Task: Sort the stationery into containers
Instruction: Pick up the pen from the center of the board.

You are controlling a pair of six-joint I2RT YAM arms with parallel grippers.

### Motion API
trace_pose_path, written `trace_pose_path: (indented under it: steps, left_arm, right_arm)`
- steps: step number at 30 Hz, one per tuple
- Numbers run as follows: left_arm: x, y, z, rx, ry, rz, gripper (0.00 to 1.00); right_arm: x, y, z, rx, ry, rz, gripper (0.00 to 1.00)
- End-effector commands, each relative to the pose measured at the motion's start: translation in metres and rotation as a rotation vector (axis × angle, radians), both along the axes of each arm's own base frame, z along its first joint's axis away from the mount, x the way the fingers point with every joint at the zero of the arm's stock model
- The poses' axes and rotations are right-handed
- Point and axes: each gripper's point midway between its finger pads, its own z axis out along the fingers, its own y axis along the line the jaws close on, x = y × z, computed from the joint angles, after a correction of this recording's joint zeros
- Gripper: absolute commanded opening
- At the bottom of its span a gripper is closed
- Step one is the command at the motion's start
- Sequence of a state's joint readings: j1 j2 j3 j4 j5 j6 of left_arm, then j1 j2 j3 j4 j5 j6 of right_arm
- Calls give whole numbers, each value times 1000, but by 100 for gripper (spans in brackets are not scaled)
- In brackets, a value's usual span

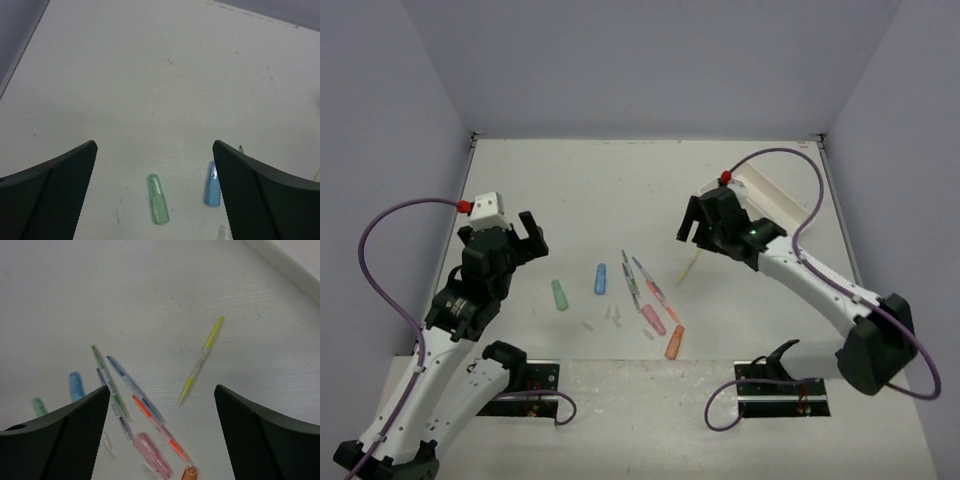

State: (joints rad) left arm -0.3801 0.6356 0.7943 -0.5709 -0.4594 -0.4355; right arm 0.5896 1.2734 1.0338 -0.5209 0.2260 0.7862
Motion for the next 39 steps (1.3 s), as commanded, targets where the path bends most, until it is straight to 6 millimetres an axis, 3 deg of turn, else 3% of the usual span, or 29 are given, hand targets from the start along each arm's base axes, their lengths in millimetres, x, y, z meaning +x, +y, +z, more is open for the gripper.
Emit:
trace_pose_path:
  steps: [1,3,4,7,22,25,29,31,34,37,39]
  left_arm:
    - [8,-16,-6,-26,16,-74,100]
    - [9,-19,-8,-12,29,-99,100]
    - [9,-22,-9,-13,36,-111,100]
    - [9,-27,-10,-15,36,-146,100]
    - [10,-33,-9,-15,31,-182,100]
    - [9,-32,-8,-14,28,-178,100]
    - [10,-26,-9,-8,32,-144,100]
    - [10,-18,-12,-5,46,-89,100]
    - [9,-9,-15,0,69,-22,100]
    - [7,-1,-18,-5,89,39,100]
    - [6,6,-18,-27,93,106,100]
  right_arm:
    - [5,-4,-42,-131,74,-205,79]
    - [6,5,-67,-155,130,-200,63]
    - [6,8,-70,-150,139,-205,54]
    - [8,13,-92,-170,183,-202,45]
    - [7,11,-138,-235,270,-253,40]
    - [3,10,-146,-228,287,-259,26]
    - [-1,6,-158,-253,312,-266,24]
    - [-5,0,-163,-260,313,-281,17]
    - [-9,-3,-161,-245,302,-286,9]
    - [-9,-5,-157,-234,287,-283,9]
    - [-8,-6,-154,-228,280,-282,2]
